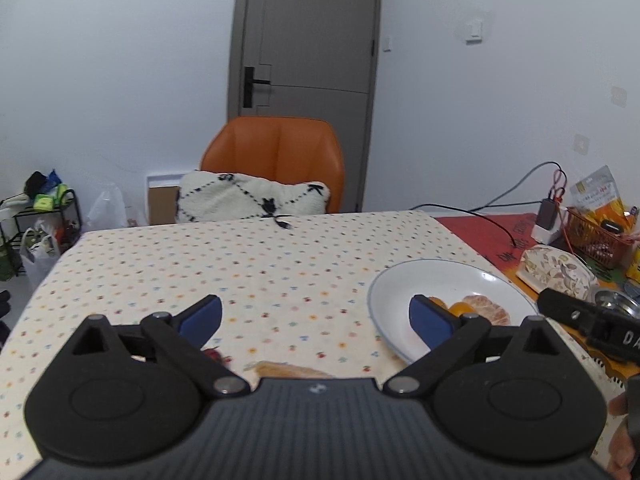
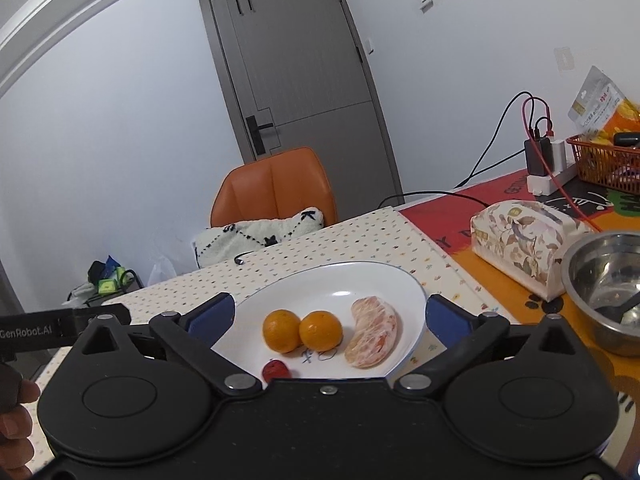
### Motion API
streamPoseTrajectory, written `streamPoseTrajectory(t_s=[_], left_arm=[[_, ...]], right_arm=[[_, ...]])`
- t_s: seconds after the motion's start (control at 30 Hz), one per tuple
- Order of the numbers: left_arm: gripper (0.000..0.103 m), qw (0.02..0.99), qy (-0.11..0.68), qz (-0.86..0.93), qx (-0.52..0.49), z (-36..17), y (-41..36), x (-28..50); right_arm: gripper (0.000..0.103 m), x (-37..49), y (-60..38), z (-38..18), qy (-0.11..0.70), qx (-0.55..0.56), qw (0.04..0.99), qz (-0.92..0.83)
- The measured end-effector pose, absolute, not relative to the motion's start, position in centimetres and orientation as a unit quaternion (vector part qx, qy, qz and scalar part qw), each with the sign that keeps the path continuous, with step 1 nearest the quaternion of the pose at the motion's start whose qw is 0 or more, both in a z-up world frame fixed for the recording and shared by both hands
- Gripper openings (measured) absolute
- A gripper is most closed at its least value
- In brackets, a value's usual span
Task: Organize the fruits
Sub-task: 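Move both tools back toward the remaining fruit on the tablecloth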
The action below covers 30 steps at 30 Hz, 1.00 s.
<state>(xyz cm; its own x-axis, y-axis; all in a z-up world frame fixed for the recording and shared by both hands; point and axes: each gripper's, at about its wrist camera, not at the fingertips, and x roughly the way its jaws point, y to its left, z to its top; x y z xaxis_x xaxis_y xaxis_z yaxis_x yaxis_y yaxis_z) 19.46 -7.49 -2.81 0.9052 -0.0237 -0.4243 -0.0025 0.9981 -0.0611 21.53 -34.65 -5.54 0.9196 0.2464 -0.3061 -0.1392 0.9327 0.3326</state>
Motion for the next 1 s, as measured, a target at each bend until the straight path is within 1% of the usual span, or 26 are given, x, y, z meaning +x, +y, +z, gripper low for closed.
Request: streamPoseTrajectory(t_s=[0.3, 0.47, 0.8, 1.0], left_arm=[[0.1, 0.976, 0.208, 0.037, -0.046, -2.3, -4.4, 16.4], [0.1, 0.977, 0.201, 0.048, -0.058, -1.8, -2.9, 14.7], [0.1, 0.977, 0.184, 0.089, -0.066, -0.3, 0.8, 11.9], [0.1, 0.973, 0.184, 0.106, -0.085, -1.0, 3.2, 11.0]], right_arm=[[0.103, 19.6, -34.1, -3.9, 0.157, 0.161, 0.968, 0.11], [0.103, 18.9, -33.4, -3.1, 0.163, 0.15, 0.967, 0.13], [0.103, 16.8, -32.2, -1.7, 0.148, 0.133, 0.967, 0.159], [0.103, 16.9, -30.9, -1.5, 0.156, 0.129, 0.961, 0.187]])
